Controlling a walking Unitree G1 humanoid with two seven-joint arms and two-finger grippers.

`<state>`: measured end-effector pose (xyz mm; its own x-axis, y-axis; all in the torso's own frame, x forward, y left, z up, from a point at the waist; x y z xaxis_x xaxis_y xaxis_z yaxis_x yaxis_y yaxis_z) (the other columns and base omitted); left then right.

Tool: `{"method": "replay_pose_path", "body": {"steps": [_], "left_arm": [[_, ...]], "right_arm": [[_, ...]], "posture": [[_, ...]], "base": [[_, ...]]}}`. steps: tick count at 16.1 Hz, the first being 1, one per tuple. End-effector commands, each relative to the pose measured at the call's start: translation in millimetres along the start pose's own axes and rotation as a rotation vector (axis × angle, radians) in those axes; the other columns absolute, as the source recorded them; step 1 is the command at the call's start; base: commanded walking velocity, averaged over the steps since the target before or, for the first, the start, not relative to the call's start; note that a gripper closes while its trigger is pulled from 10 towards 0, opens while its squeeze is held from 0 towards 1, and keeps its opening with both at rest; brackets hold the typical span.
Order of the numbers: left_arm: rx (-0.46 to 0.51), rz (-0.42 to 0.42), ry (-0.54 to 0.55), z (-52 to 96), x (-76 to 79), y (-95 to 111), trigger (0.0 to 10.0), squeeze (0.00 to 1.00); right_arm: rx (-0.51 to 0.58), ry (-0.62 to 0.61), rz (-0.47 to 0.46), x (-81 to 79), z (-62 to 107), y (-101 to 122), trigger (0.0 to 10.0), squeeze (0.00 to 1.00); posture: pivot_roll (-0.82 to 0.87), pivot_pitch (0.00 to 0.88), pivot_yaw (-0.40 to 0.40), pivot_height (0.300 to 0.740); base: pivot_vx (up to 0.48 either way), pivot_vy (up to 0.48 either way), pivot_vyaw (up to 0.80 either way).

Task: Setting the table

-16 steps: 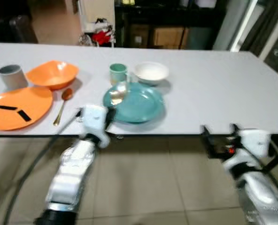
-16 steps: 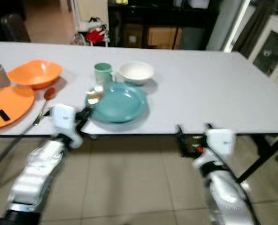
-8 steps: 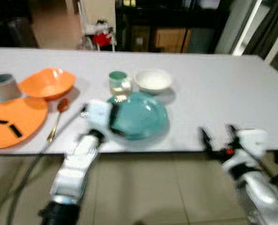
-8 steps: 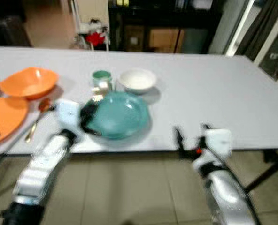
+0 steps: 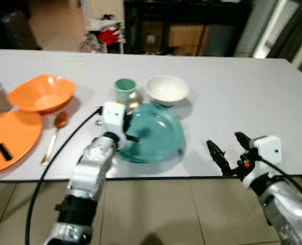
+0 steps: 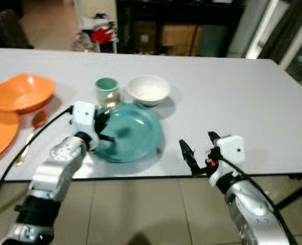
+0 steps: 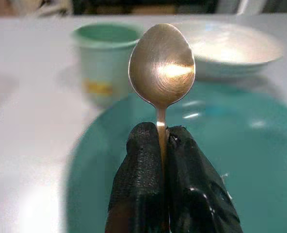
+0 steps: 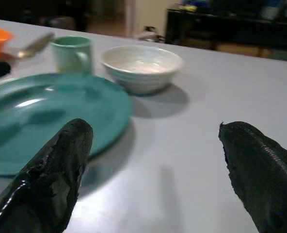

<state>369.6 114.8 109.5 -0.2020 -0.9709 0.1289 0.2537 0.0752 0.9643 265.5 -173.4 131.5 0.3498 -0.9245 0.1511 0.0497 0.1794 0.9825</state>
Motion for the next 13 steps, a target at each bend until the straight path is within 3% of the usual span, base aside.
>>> {"method": "replay_pose_path", "body": {"steps": [1,5,7,13], "left_arm": [[-0.009,0.022,-0.003,-8.1,5.4,9.3,10.0,0.00],[-0.058,0.046,0.001,-20.6,8.7,12.0,10.0,0.00],[-0.098,0.050,-0.032,-27.2,19.1,13.9,10.0,0.00],[-0.255,0.055,-0.004,-34.8,33.1,-9.6,10.0,0.00]], "right_arm": [[0.011,0.055,0.020,-1.9,2.9,8.5,10.0,0.00],[-0.028,0.166,0.064,-9.4,7.1,7.8,10.0,0.00],[-0.063,0.238,0.073,-15.0,12.7,5.0,10.0,0.00],[-0.086,0.305,0.085,-26.5,15.8,2.4,10.0,0.00]], "posture": [[-0.05,0.000,-0.035,0.740],[-0.05,0.000,-0.033,0.740],[-0.05,0.000,-0.029,0.740],[-0.05,0.000,-0.024,0.740]], "base": [[0.000,0.000,0.00],[0.000,0.000,0.00],[0.000,0.000,0.00],[0.000,0.000,0.00]]}}
Point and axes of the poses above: a point about 5 cm out from each wrist's last joint towards the gripper, its own z axis pointing back from the gripper into the wrist, its own y axis along the axis of the wrist's last joint, x = y × z, the point moved 5 cm from there along -z, pointing out of the wrist towards the gripper, and after that the axes turned 8 degrees about z, right-handed, at the moved point
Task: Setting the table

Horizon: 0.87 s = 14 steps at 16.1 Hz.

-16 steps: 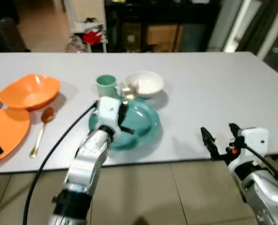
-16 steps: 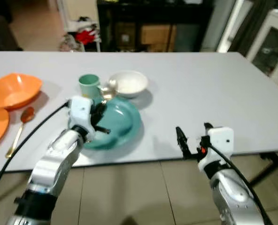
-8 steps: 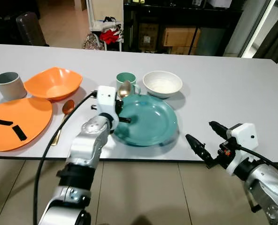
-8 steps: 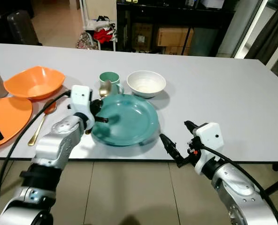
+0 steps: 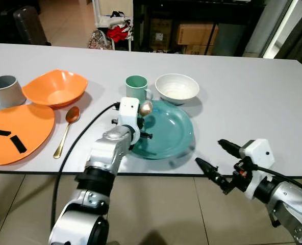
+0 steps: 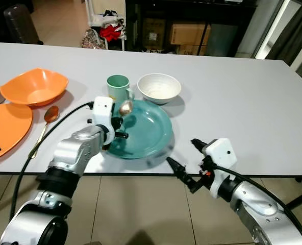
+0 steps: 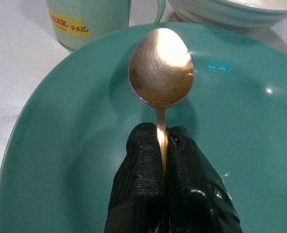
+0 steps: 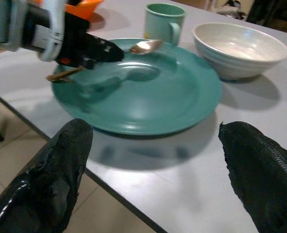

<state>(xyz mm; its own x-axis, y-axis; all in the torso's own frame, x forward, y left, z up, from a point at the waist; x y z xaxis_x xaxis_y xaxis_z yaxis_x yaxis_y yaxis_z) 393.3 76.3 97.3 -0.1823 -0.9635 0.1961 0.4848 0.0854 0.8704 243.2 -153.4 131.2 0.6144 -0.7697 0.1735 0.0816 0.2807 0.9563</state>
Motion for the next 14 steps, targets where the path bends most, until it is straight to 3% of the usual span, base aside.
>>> {"method": "replay_pose_path", "body": {"steps": [1,7,8,9,10,11,14], "left_arm": [[-0.024,-0.014,0.021,-1.8,1.2,-2.7,10.0,0.00],[-0.040,-0.008,0.046,-5.0,4.3,-5.6,10.0,0.00],[-0.040,-0.008,0.044,-5.5,5.1,-4.9,10.0,0.06],[-0.039,-0.007,0.041,-5.8,6.0,-4.3,10.0,0.16],[-0.038,-0.006,0.039,-6.0,6.3,-4.0,10.0,0.69],[-0.033,-0.004,0.029,-6.2,7.4,-2.5,10.0,1.00],[-0.014,-0.005,0.026,-6.3,9.4,2.7,10.0,1.00]], "right_arm": [[-0.010,0.014,0.012,-2.5,1.4,-0.2,10.0,0.00],[-0.016,0.031,0.026,-7.0,1.3,-1.4,10.0,0.00],[-0.017,0.031,0.028,-6.5,1.4,-1.8,10.0,0.00],[-0.018,0.030,0.030,-6.3,1.7,-2.5,10.0,0.00],[-0.019,0.030,0.030,-6.3,1.9,-3.0,10.0,0.00],[-0.020,0.029,0.031,-6.5,2.1,-3.2,10.0,0.00],[-0.022,0.027,0.033,-6.5,2.8,-3.8,10.0,0.00]], "posture": [[-0.05,0.000,-0.023,0.740],[-0.05,0.000,-0.021,0.740],[-0.05,0.000,-0.021,0.740],[-0.05,0.000,-0.019,0.740],[-0.05,0.000,-0.018,0.740],[-0.05,0.000,-0.017,0.740],[-0.05,0.000,-0.015,0.740]], "base": [[0.000,0.000,0.00],[0.000,0.000,0.00],[0.000,0.000,0.00],[0.000,0.000,0.00],[0.000,0.000,0.00],[0.000,0.000,0.00],[0.000,0.000,0.00]]}}
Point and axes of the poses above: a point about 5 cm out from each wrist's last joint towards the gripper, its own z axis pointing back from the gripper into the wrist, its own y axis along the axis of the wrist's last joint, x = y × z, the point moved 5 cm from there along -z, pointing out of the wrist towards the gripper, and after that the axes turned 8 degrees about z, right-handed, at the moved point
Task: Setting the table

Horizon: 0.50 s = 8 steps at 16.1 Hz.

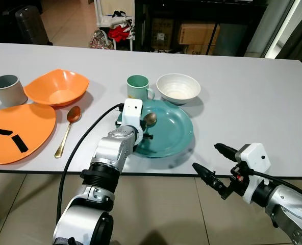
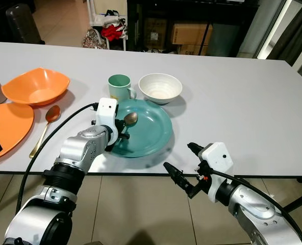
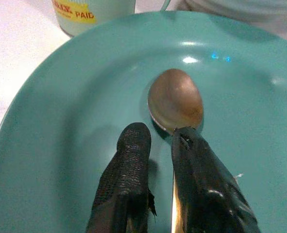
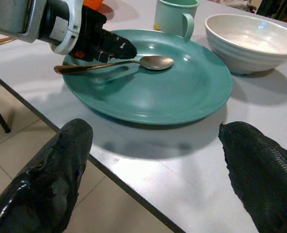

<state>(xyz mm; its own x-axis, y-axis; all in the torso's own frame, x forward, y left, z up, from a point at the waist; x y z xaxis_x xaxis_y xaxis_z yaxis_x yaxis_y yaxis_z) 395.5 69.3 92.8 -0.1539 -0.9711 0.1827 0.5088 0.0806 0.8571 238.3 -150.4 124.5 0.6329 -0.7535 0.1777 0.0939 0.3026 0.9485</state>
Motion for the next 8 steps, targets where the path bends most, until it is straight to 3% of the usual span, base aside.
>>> {"method": "replay_pose_path", "body": {"steps": [1,3,4,5,6,8], "left_arm": [[0.035,-0.004,-0.004,0.7,4.4,12.0,10.0,1.00],[0.123,-0.001,-0.006,7.0,2.1,32.0,10.0,1.00],[0.186,-0.010,-0.025,13.1,1.1,42.9,10.0,0.61],[0.240,-0.019,-0.047,19.9,-0.3,50.7,10.0,0.41],[0.304,-0.035,-0.072,29.7,-2.9,57.8,10.0,0.00],[0.429,-0.121,-0.104,50.5,-7.7,64.4,10.0,0.00]], "right_arm": [[0.003,0.003,0.023,0.0,2.6,2.1,10.0,0.00],[0.014,-0.015,0.018,1.8,3.2,3.7,10.0,0.00],[0.020,-0.036,0.008,3.3,3.5,4.1,10.0,0.00],[0.026,-0.058,-0.010,4.4,3.3,4.3,10.0,0.00],[0.054,-0.101,-0.026,7.0,1.9,7.1,10.0,0.00],[0.097,-0.238,-0.027,17.0,-2.4,12.0,10.0,0.00]], "posture": [[-0.06,0.000,-0.015,0.740],[-0.06,0.000,-0.014,0.740],[-0.05,0.000,-0.017,0.740],[-0.05,0.000,-0.018,0.740],[-0.05,0.000,-0.022,0.740],[-0.05,0.000,-0.024,0.740]], "base": [[0.000,0.000,0.00],[0.000,0.000,0.00],[0.000,0.000,0.00],[0.000,0.000,0.00],[0.000,0.000,0.00],[0.000,0.000,0.24]]}}
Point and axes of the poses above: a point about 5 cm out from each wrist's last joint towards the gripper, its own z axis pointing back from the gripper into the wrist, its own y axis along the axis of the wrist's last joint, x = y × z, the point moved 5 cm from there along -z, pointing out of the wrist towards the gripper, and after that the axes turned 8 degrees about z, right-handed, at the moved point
